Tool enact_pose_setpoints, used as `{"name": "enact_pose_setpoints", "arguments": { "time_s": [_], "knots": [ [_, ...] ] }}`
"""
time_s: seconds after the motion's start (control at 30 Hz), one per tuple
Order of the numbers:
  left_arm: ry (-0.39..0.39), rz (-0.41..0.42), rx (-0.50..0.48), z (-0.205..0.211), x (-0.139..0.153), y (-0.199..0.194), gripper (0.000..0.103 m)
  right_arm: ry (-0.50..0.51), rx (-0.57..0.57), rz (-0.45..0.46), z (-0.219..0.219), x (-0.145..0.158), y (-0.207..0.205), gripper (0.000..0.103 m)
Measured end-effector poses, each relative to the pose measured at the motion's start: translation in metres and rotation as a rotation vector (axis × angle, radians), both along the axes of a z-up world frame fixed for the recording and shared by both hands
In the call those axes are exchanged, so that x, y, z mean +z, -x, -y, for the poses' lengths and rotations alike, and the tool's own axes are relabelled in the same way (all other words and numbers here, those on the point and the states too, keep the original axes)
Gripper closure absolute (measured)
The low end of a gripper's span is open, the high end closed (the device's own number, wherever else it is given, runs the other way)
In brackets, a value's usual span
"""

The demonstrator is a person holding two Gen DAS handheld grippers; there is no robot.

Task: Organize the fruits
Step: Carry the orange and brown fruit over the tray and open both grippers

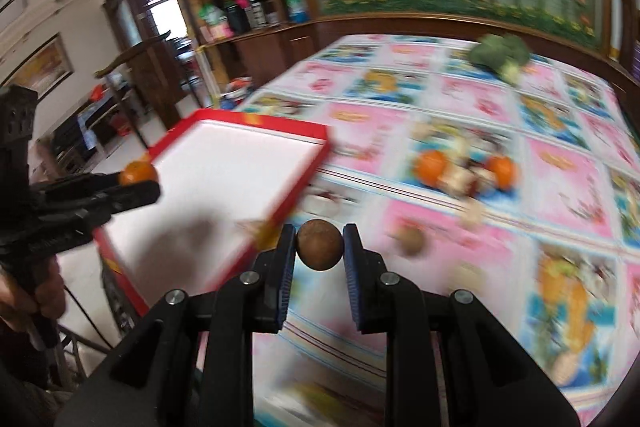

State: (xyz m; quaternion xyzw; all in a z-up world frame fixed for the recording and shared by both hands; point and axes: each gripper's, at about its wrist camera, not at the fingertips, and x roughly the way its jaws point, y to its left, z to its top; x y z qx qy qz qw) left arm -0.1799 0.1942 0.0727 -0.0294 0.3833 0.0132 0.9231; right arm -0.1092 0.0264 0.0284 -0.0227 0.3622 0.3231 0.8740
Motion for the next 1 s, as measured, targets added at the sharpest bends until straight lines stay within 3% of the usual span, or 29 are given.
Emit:
{"name": "enact_pose_setpoints", "arguments": {
  "time_s": [0.3, 0.67, 0.73, 0.77, 0.8, 0.87, 0.93, 1.0],
  "knots": [
    [-0.026, -0.076, 0.111, -0.045, -0.032, 0.008, 0.068, 0.046, 0.214, -0.034, -0.108, -0.016, 0.013, 0.077],
    [-0.046, -0.114, 0.127, -0.052, -0.046, 0.011, 0.067, 0.137, 0.259, -0.126, -0.142, -0.047, 0.016, 0.077],
    [-0.033, -0.128, 0.130, -0.052, -0.048, 0.010, 0.064, 0.147, 0.259, -0.112, -0.142, -0.046, 0.019, 0.077],
    [-0.031, -0.129, 0.133, -0.052, -0.047, 0.010, 0.055, 0.151, 0.260, -0.110, -0.142, -0.046, 0.019, 0.077],
    [-0.031, -0.134, 0.143, -0.053, -0.047, 0.010, 0.041, 0.154, 0.263, -0.112, -0.142, -0.046, 0.019, 0.076],
    [-0.025, -0.127, 0.159, -0.055, -0.045, 0.012, 0.029, 0.154, 0.263, -0.124, -0.140, -0.045, 0.019, 0.071],
    [-0.020, -0.115, 0.172, -0.055, -0.041, 0.013, 0.029, 0.135, 0.250, -0.119, -0.132, -0.040, 0.017, 0.060],
    [-0.009, -0.103, 0.173, -0.055, -0.037, 0.014, 0.029, 0.085, 0.229, -0.091, -0.116, -0.030, 0.015, 0.058]
  ]
}}
